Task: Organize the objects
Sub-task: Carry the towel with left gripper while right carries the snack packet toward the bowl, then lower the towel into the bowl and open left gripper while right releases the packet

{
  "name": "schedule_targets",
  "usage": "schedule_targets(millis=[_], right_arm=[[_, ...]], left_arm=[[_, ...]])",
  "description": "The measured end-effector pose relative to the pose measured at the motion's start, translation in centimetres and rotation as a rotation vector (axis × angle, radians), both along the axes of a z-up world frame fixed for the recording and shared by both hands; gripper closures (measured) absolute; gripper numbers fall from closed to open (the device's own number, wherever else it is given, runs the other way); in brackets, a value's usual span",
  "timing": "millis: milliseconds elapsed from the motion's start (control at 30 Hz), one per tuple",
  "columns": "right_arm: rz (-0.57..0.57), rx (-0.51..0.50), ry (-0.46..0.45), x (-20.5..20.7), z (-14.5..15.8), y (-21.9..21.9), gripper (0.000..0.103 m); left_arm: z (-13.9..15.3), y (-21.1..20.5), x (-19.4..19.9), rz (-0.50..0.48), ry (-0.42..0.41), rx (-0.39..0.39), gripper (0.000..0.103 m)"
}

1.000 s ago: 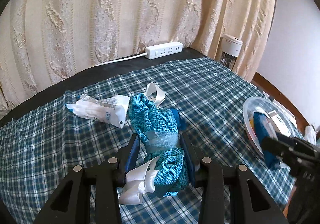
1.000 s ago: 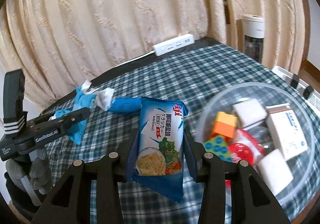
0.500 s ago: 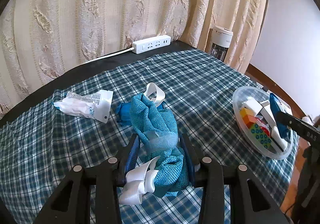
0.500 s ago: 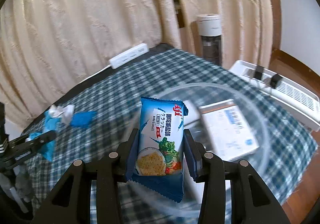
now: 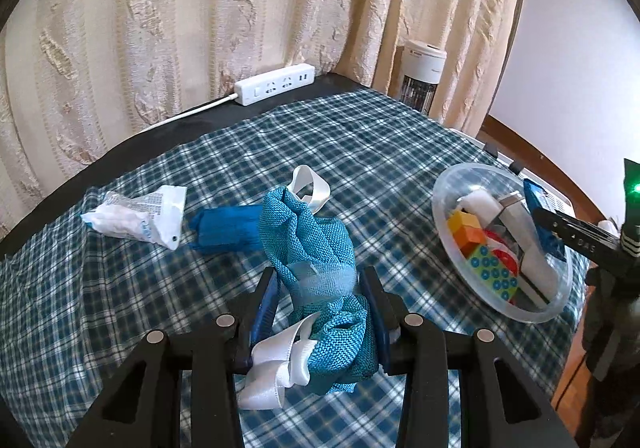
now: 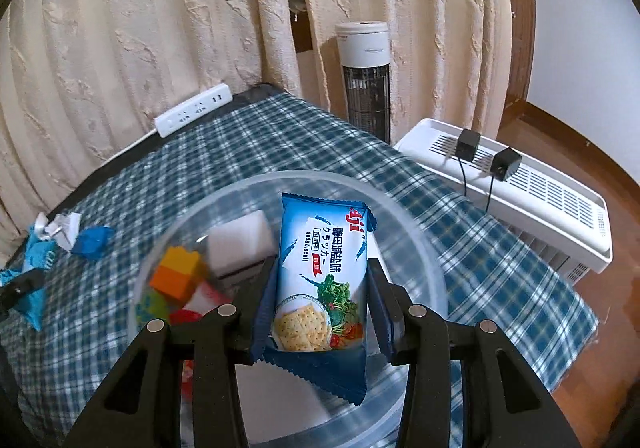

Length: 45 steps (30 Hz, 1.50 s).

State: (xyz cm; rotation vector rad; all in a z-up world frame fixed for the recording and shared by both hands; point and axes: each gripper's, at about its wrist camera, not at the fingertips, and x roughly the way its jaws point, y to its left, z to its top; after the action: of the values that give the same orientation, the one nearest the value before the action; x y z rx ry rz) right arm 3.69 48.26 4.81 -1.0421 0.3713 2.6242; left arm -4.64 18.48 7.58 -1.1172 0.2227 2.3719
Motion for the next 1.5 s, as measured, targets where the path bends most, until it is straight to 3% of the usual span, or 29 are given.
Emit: schedule_targets(millis=[433,800,1500], right_arm=[[0.035,-0.025,0.019,-0.3,-0.7,1.1,0.054],[0.047,-0.066,0.156,2.2,0.8,1.1,0.043],[0.010,-0.138,0.200,3.8,0.1,3.9,0.042]], left_arm=[[0.1,4.0,0.0,-0.046,-0.010,-0.015,0.059],[-0.1,8.4,-0.7,-0.118,-0.029,-0.018,0.059],[-0.8,17.9,0.4,-0.327,-0.133,0.044,0.059]])
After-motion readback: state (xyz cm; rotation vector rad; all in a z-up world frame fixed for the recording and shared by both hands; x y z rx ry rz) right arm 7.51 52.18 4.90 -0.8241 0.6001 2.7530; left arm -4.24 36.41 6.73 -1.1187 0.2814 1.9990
